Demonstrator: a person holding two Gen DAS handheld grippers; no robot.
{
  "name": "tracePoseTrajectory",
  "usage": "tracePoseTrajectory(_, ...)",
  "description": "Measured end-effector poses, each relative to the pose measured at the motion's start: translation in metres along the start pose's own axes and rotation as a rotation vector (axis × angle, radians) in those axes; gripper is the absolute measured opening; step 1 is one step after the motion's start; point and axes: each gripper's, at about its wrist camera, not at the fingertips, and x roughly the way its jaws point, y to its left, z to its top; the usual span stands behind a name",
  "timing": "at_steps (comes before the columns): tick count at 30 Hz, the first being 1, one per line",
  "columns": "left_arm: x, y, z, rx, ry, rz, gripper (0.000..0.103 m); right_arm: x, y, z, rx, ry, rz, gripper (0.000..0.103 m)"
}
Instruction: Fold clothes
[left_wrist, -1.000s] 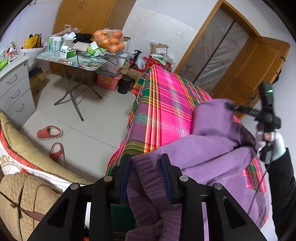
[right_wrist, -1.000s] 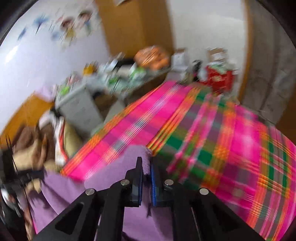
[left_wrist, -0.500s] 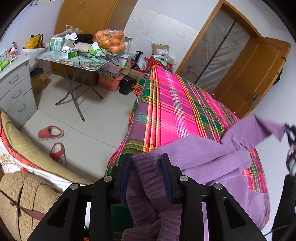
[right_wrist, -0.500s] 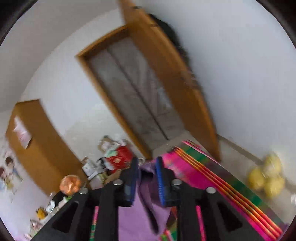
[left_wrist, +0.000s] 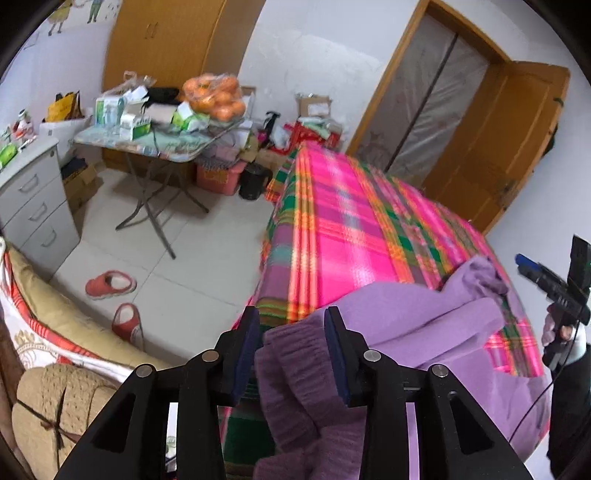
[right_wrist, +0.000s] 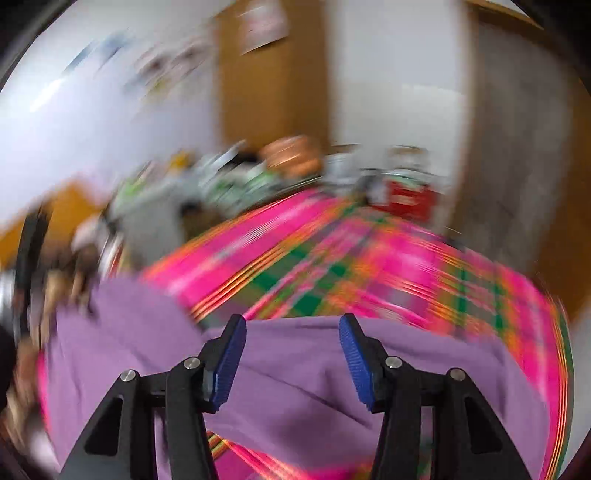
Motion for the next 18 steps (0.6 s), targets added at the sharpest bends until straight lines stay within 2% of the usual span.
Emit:
tracePoseTrajectory(2,0.007,0.006,-0.002,-0.012,0.025,-0.009,0.039,0.035,0.022,0.006,-0.142,0.071,0.072,0.053)
tracePoseTrajectory(6,0.007,0.01,-0.007,-0.02,0.034,-0.072,0.042,0.083,0.033,0.01,-0.269,0.186,0.129,0.054)
tracePoseTrajectory(11,0.019,0.009,-0.005,-0.012,0.069,-0.08,0.042,0.113,0.01,0.006,-0.284,0.282,0.21,0.055)
tracePoseTrajectory(15,0.028,0.006,-0.007,-0.008,0.085,-0.066,0.042,0.124,0.003,-0.009,-0.3,0.373,0.283,0.055)
tracePoseTrajectory(17,0.031,0.004,-0.008,-0.004,0.089,-0.058,0.042,0.12,0.0,-0.011,-0.282,0.372,0.299,0.052)
tracePoseTrajectory(18,0.032,0.003,-0.008,-0.001,0.09,-0.053,0.042,0.12,-0.002,-0.011,-0.267,0.383,0.304,0.038)
